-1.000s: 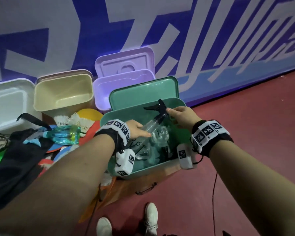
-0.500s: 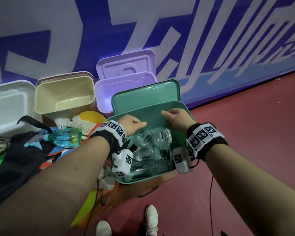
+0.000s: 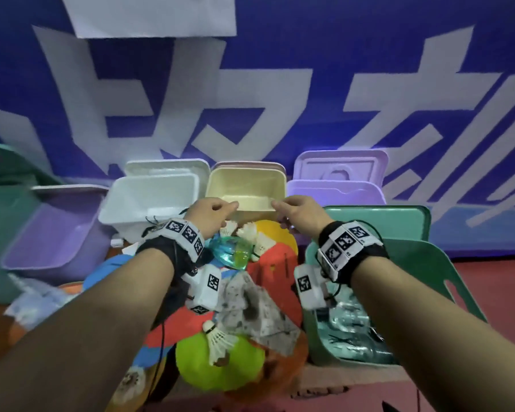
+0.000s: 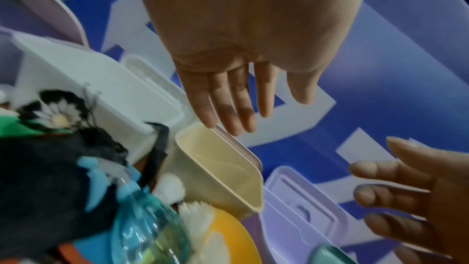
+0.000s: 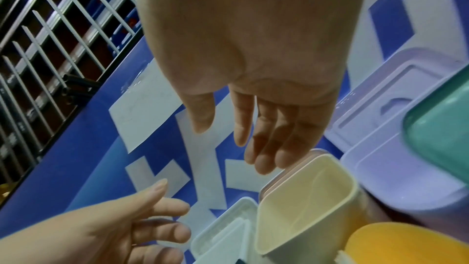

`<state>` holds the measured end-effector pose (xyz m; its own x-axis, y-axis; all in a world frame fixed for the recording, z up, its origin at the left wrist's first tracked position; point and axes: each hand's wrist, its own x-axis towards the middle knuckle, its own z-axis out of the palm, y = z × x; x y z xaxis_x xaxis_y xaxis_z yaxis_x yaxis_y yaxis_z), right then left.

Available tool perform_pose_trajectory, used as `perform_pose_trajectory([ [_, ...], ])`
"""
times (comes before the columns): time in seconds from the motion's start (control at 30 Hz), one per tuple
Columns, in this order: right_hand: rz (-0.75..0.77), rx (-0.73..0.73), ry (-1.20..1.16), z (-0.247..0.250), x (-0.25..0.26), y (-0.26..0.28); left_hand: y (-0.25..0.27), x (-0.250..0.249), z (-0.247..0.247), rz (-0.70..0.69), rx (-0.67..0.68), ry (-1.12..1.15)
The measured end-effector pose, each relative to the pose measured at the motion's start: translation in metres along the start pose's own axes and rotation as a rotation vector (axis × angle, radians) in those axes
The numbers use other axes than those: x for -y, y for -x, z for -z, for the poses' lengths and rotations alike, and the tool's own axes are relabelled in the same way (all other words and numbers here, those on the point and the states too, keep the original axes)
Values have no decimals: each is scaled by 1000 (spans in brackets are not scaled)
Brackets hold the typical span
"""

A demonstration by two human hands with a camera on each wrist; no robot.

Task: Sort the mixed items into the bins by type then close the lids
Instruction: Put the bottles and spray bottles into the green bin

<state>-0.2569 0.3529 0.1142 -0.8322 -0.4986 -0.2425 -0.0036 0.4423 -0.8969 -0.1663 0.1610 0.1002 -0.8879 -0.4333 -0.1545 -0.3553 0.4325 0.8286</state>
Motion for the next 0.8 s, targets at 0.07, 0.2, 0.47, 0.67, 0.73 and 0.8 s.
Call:
perform_pose_trajectory([
  [0.07,16,27,7,-24,14,-7,1,16,30,17,-44,32],
  [0.2,39,56,68,-73,43,-20,0,52,85,39,-126,39],
  [0.47,2,29,146,-140,42,-47,-14,128,138,122,-166,62],
  [0.67,-62,29,276,-160,12,-69,-33,176,134,219,-143,81],
  [0.73,-83,33,333,-162,2,-78,-37,188,128,242,-132,72],
  [0.8,-129,52,373,-166,-9,-87,-43,200,120,284,-121,25],
])
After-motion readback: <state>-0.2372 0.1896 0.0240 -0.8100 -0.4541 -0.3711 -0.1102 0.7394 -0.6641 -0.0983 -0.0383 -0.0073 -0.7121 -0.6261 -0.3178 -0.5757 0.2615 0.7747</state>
